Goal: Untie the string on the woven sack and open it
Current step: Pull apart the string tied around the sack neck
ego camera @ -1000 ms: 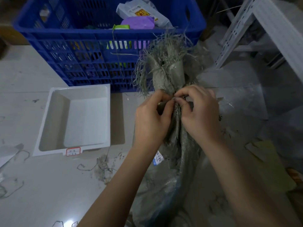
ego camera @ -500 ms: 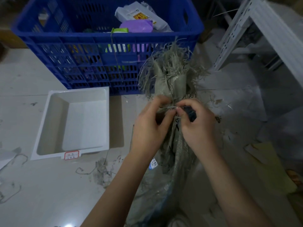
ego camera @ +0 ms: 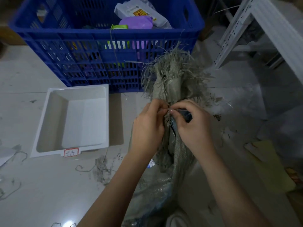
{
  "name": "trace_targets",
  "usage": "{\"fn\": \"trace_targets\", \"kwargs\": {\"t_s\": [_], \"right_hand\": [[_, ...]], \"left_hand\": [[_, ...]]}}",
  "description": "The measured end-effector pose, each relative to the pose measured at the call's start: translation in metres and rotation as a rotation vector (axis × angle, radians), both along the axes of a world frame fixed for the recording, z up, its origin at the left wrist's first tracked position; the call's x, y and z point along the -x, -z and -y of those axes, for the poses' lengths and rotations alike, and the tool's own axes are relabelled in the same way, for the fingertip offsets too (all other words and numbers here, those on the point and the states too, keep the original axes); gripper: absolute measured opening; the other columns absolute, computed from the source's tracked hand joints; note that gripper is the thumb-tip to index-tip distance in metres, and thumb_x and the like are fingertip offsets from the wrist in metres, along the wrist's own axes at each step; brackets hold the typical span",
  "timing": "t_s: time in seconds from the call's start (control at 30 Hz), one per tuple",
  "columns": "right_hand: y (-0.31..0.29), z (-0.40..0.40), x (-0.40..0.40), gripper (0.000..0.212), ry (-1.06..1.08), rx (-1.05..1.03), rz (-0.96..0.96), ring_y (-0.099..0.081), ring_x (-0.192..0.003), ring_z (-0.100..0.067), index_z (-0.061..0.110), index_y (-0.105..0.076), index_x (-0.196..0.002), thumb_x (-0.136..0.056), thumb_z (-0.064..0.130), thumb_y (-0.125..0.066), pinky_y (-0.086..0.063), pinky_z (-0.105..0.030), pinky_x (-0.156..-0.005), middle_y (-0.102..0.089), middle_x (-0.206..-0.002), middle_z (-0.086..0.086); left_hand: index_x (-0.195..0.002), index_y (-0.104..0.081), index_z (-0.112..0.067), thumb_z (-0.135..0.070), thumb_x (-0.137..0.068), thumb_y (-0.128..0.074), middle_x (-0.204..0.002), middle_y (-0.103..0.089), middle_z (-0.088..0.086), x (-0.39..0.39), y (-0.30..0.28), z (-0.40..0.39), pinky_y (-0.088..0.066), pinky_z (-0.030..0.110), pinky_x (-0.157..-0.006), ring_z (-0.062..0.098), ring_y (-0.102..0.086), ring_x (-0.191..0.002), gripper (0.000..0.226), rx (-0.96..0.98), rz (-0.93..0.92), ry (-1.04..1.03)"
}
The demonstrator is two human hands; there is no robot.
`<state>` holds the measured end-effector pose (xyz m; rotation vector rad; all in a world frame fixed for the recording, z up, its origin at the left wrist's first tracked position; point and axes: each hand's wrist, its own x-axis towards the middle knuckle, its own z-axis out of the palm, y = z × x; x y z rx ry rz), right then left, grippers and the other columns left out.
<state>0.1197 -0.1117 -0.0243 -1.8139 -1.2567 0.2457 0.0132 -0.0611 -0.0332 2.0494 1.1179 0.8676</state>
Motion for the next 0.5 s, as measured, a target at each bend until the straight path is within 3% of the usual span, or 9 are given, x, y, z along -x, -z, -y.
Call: {"fn": "trace_targets", "kwargs": {"t_s": [0.07,0.2,0.37,0.5], "right_hand": [[0.0045,0.0014,0.0023,0.004,0.024,-0.009,-0.076,-0.057,-0.081,-0.005,0.010,-0.068,-0.086,-0.085,0.008,-0.064,-0.042,-0.007,-0.074,-0.061,-0.082,0.004],[0.0103,0.0064,0.0007,0.016,0.134,0.005,-0.283,-0.061,-0.077,0.000,0.024,-0.064,-0.084,-0.086,0.008,-0.063,-0.047,-0.007,-0.073,-0.063,-0.078,0.015],[0.0112,0.0101,-0.0014,0.032,0.146,-0.013,-0.356,-0.062,-0.076,0.004,0.039,-0.059,-0.078,-0.085,0.009,-0.065,-0.046,-0.005,-0.074,-0.063,-0.079,0.019],[0.0109,0.0092,-0.0003,0.024,0.133,-0.023,-0.438,-0.063,-0.082,-0.002,0.034,-0.060,-0.080,-0.084,0.012,-0.067,-0.047,-0.013,-0.077,-0.065,-0.083,0.012]], "left_hand": [[-0.087,-0.049,-0.019,-0.009,-0.093,-0.048,-0.072,-0.055,-0.005,0.0026,0.0025,-0.0032,-0.037,0.026,-0.053,0.004,-0.049,-0.053,0.011,0.161,0.094,-0.011],[-0.077,-0.044,-0.028,-0.006,-0.095,-0.045,-0.059,-0.047,-0.009,0.0086,0.0011,-0.0070,-0.036,0.029,-0.054,0.003,-0.038,-0.048,0.028,0.375,0.274,-0.003],[-0.078,-0.043,-0.026,-0.007,-0.096,-0.044,-0.043,-0.043,-0.014,0.0081,0.0016,-0.0052,-0.030,0.027,-0.049,0.001,-0.030,-0.039,0.026,0.448,0.337,0.018],[-0.081,-0.041,-0.027,-0.009,-0.096,-0.043,-0.051,-0.037,-0.009,0.0092,0.0018,-0.0059,-0.029,0.026,-0.046,0.002,-0.028,-0.040,0.023,0.468,0.393,-0.005]]}}
